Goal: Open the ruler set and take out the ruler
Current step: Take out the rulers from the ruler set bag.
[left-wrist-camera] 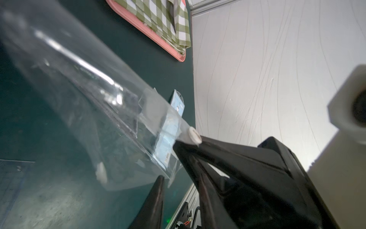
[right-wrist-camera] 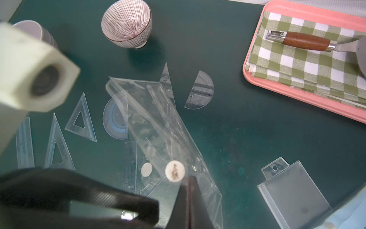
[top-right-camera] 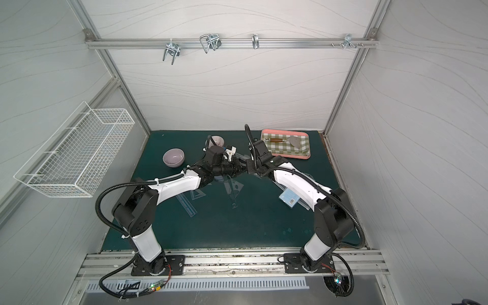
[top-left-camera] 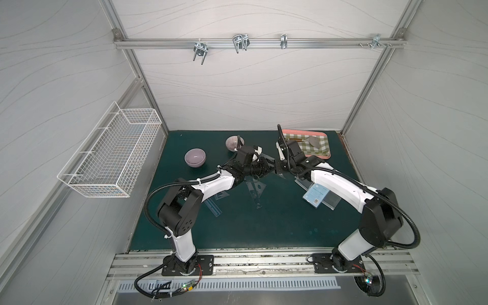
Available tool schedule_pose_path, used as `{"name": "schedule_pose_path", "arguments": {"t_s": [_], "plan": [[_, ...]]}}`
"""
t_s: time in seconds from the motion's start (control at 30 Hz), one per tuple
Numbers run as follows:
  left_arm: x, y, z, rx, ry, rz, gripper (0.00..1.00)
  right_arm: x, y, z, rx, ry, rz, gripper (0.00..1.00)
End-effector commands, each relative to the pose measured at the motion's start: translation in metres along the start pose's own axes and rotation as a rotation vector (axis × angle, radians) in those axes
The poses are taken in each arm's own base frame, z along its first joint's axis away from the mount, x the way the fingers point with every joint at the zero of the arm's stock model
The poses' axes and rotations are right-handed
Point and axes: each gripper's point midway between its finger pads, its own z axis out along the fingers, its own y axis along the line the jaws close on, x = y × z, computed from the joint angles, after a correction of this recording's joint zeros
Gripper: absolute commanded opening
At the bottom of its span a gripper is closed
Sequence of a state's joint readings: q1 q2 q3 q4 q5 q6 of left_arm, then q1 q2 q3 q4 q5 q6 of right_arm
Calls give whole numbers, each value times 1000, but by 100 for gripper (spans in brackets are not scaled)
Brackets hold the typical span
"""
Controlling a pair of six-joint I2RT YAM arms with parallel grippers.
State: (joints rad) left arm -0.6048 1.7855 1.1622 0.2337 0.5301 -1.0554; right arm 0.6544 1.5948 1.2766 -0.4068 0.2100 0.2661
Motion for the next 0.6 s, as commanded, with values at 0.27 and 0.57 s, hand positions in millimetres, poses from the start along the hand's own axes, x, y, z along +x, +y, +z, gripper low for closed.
{"name": "schedule_pose_path", "arguments": {"t_s": [0.27, 0.57], "plan": [[2, 14, 7, -92, 10, 35, 29, -15, -3, -20, 22, -72, 9, 0], [-10, 20, 7, -143, -62, 83, 34, -14, 6, -28, -7, -82, -16, 0]]}}
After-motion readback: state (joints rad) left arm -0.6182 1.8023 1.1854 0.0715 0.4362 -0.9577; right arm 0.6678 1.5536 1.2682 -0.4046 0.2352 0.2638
